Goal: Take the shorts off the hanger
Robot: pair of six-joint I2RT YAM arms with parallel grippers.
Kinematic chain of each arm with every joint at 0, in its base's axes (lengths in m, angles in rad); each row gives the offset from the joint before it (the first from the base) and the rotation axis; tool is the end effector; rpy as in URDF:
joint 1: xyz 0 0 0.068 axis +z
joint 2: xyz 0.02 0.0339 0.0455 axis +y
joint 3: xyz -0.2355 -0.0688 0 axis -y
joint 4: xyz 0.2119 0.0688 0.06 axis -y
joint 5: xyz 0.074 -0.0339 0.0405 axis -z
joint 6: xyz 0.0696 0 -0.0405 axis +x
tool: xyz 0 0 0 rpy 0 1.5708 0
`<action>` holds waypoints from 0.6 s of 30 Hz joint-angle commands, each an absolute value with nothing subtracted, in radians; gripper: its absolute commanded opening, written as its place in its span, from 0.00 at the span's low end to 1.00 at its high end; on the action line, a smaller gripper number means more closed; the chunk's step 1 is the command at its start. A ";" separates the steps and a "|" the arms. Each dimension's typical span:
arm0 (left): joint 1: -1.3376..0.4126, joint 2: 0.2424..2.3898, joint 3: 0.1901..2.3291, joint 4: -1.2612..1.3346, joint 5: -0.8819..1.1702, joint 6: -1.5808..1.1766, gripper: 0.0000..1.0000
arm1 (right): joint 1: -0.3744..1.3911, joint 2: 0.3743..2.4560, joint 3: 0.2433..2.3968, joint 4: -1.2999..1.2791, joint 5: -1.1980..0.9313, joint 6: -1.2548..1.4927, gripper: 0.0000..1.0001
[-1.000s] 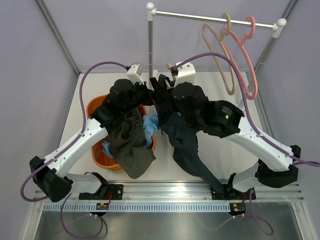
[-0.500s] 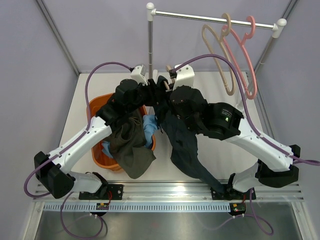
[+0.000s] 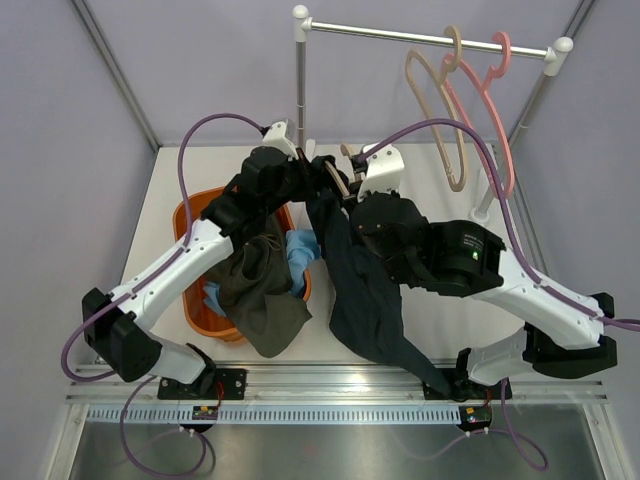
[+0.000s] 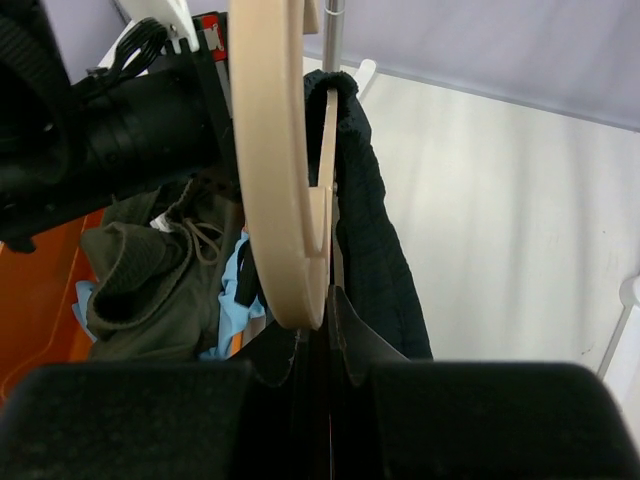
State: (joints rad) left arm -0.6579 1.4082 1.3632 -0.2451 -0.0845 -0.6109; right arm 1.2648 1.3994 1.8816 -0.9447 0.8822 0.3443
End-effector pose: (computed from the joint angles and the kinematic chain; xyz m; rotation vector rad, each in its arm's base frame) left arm 0.2676 -0.1993 0.3553 -0.0155 1.9377 -0.7894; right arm 0.1252 0.2180 0.4442 -0.3263 1.8348 0.2120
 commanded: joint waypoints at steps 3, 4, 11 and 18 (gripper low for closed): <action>-0.592 1.454 1.413 -0.218 -0.176 -0.620 0.00 | 1.322 1.321 1.867 -0.968 0.966 0.393 0.00; -0.588 1.457 1.410 -0.216 -0.173 -0.621 0.00 | 1.328 1.306 1.858 -0.965 0.966 0.393 0.00; -0.566 1.496 1.411 -0.210 -0.129 -0.621 0.00 | 1.357 1.255 1.836 -0.942 1.005 0.391 0.00; -0.509 1.565 1.427 -0.207 -0.037 -0.638 0.00 | 1.387 1.192 1.801 -0.936 1.006 0.400 0.00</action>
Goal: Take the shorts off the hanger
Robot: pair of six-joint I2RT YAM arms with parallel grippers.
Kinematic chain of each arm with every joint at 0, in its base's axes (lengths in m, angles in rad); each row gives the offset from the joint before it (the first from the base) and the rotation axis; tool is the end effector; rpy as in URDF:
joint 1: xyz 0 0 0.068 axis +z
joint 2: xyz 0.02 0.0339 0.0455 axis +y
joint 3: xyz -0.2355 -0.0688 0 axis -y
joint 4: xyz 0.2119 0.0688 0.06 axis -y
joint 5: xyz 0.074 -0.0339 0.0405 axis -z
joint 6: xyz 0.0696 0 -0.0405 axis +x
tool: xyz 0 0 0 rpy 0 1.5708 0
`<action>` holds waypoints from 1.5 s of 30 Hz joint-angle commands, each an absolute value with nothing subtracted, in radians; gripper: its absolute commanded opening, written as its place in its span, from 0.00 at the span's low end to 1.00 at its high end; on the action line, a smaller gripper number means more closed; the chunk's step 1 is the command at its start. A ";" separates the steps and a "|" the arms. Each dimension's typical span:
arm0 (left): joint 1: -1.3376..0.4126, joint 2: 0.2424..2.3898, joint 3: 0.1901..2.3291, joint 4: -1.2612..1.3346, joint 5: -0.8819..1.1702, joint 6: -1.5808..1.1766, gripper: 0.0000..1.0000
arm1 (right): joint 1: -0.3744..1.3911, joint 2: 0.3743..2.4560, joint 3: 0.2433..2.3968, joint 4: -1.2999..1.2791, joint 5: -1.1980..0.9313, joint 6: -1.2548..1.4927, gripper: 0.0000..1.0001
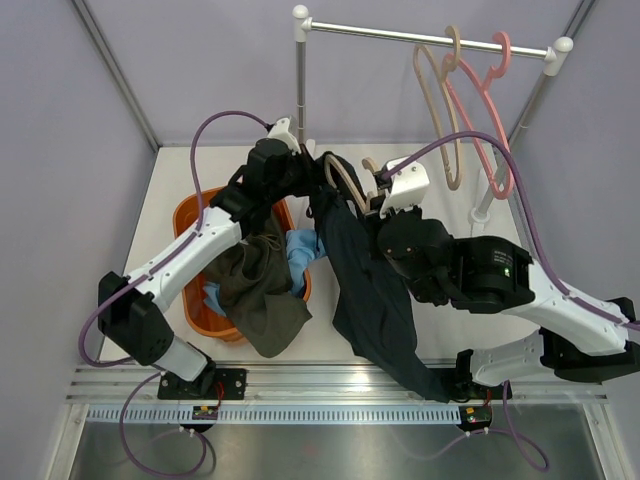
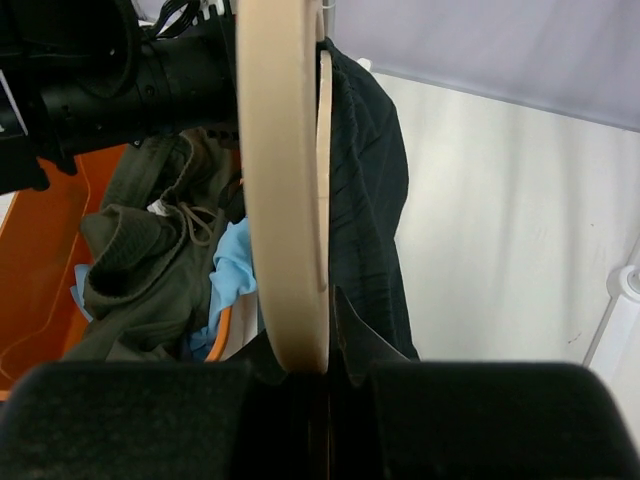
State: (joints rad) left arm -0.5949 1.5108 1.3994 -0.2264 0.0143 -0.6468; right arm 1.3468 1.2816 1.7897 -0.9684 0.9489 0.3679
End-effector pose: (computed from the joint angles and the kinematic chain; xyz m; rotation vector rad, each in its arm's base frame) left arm 0.2964 -0.2018 0.3371 -0.0418 2.0017 -0.8370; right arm 0.1021 0.1936 0.4439 -0.3311 1.8088 0.2329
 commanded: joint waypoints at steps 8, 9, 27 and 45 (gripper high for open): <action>-0.506 1.595 1.482 -0.216 0.021 -0.618 0.00 | 1.411 1.177 1.798 -0.969 1.006 0.408 0.00; -0.508 1.595 1.480 -0.218 0.034 -0.626 0.00 | 1.413 1.177 1.799 -0.965 1.015 0.405 0.00; -0.934 1.207 1.177 -0.195 0.073 -0.505 0.01 | 1.024 1.189 1.762 -0.584 0.907 0.080 0.00; -0.969 0.920 1.354 -0.443 0.163 -0.172 0.11 | 0.634 1.523 2.183 -0.658 0.482 0.052 0.00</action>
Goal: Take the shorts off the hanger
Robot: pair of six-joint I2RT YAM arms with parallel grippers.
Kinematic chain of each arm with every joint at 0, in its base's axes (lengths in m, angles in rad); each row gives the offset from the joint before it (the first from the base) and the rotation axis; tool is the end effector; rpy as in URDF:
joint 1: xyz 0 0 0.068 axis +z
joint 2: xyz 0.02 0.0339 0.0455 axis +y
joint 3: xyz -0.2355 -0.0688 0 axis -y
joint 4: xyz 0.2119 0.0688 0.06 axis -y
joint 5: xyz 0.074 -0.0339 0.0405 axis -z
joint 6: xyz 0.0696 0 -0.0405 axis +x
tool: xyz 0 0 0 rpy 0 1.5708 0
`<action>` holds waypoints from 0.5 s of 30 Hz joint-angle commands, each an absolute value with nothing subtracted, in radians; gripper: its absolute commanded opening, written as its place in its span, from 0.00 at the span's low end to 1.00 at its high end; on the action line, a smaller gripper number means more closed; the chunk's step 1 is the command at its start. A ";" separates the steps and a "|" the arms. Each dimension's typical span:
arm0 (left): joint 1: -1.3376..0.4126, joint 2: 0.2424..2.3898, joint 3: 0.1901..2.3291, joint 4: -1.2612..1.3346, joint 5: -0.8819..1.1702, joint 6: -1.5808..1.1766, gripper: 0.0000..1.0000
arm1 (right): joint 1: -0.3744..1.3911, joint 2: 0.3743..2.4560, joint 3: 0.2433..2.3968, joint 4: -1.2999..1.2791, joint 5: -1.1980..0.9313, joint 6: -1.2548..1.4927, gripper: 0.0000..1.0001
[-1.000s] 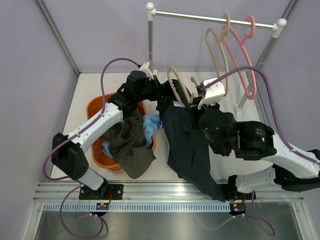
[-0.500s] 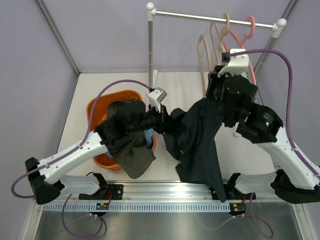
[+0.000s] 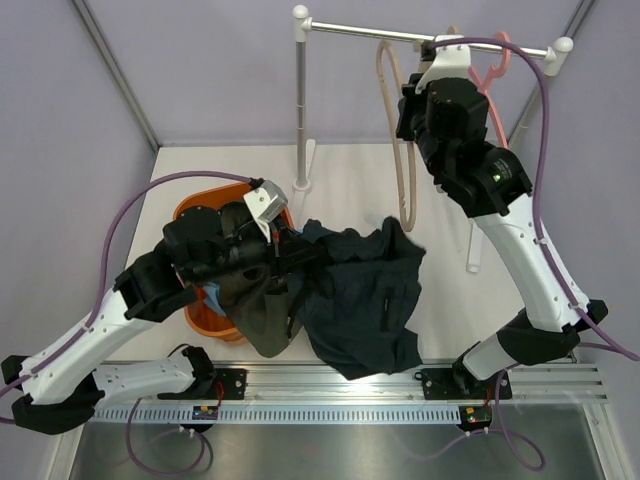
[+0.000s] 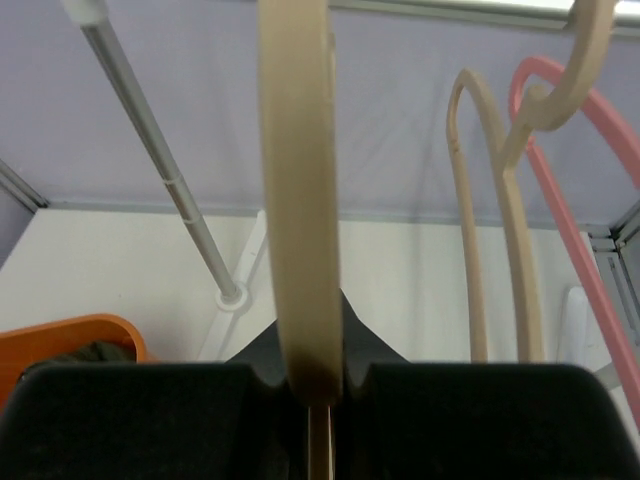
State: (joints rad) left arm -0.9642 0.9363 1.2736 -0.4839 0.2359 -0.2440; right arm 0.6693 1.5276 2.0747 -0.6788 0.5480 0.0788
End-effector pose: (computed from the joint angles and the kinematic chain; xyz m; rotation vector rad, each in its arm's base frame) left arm 0.1010 -0.1741 0.4092 0.8206 1.6478 -1.0765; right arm 0.2514 0.1526 0.4927 -0.0905 1.6816 0.0957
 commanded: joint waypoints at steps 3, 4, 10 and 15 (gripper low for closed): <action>-0.969 0.952 1.435 -0.416 -0.087 -0.098 0.05 | 0.620 1.526 2.188 -0.664 0.459 0.048 0.00; -0.969 0.998 1.522 -0.411 -0.210 -0.074 0.03 | 0.618 1.525 2.178 -0.663 0.450 0.049 0.00; -0.968 1.179 1.932 -0.350 -0.497 0.124 0.00 | 0.611 1.470 2.100 -0.655 0.433 0.051 0.00; -0.968 1.250 2.060 -0.198 -0.600 0.254 0.00 | 0.609 1.418 2.045 -0.658 0.403 0.064 0.00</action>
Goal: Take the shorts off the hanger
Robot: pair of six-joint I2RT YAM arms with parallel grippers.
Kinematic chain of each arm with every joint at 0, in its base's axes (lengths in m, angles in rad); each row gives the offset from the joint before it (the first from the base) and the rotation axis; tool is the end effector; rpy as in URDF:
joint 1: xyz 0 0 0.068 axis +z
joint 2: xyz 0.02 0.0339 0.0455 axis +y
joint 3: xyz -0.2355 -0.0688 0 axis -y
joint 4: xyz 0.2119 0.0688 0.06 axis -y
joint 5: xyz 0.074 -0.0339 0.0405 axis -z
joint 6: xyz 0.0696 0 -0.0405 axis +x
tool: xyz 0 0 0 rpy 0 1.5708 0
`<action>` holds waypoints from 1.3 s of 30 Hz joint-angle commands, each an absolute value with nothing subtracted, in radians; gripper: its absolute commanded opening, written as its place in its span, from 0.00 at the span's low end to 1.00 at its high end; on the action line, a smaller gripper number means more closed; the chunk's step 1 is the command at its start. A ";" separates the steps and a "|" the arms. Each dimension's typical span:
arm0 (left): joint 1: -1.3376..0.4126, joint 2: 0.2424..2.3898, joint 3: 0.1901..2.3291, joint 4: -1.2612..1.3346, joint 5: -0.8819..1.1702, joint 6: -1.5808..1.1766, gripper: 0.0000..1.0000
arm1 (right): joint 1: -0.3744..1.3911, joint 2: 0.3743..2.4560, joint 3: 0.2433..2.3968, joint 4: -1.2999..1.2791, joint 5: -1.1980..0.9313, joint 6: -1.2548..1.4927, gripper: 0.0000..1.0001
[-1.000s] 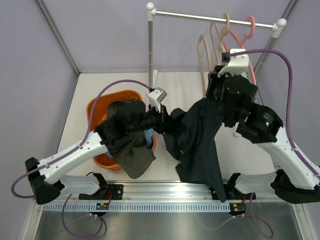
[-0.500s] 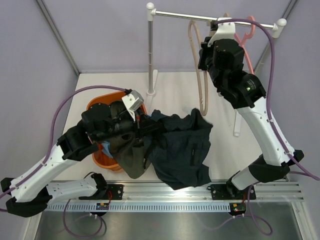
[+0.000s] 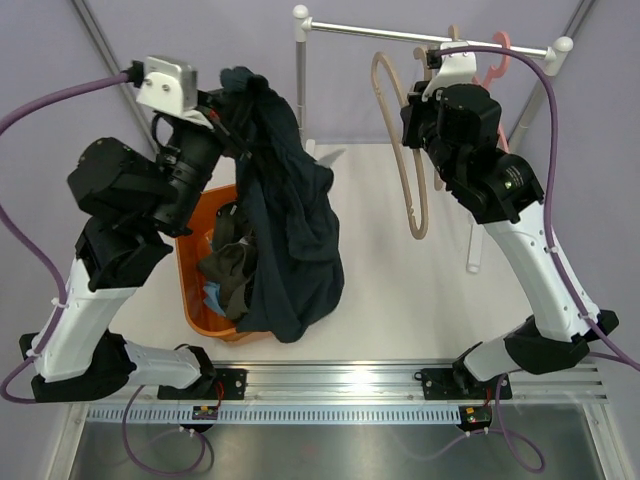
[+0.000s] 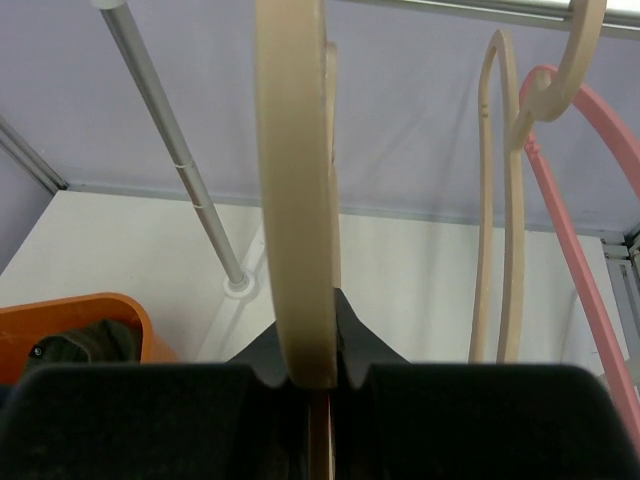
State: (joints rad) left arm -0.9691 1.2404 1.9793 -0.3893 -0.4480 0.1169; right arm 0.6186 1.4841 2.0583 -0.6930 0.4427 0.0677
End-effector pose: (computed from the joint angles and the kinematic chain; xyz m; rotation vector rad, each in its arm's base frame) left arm 0.1314 -0.1382 0.5702 0.2875 1.2375 -0.4629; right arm 0.2461 0.1386 0.4974 -0.1314 1.6750 0.1429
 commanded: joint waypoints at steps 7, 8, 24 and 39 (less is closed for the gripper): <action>-0.954 1.236 2.023 0.020 -0.785 0.533 0.00 | 0.609 1.353 1.980 -0.660 0.385 0.061 0.00; -0.947 1.233 2.016 0.032 -0.795 0.540 0.00 | 0.609 1.344 1.977 -0.661 0.384 0.061 0.00; -0.842 1.170 1.812 -0.145 -0.827 0.407 0.00 | 0.609 1.327 1.979 -0.699 0.368 0.066 0.00; -0.522 0.997 1.044 -0.511 -0.443 -0.617 0.00 | 0.611 1.310 1.970 -0.730 0.316 0.092 0.00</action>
State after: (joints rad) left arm -0.6151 1.0698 1.1553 -0.4850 -0.6548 -0.2817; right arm 0.6178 1.3396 1.9610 -0.7444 0.3458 0.0864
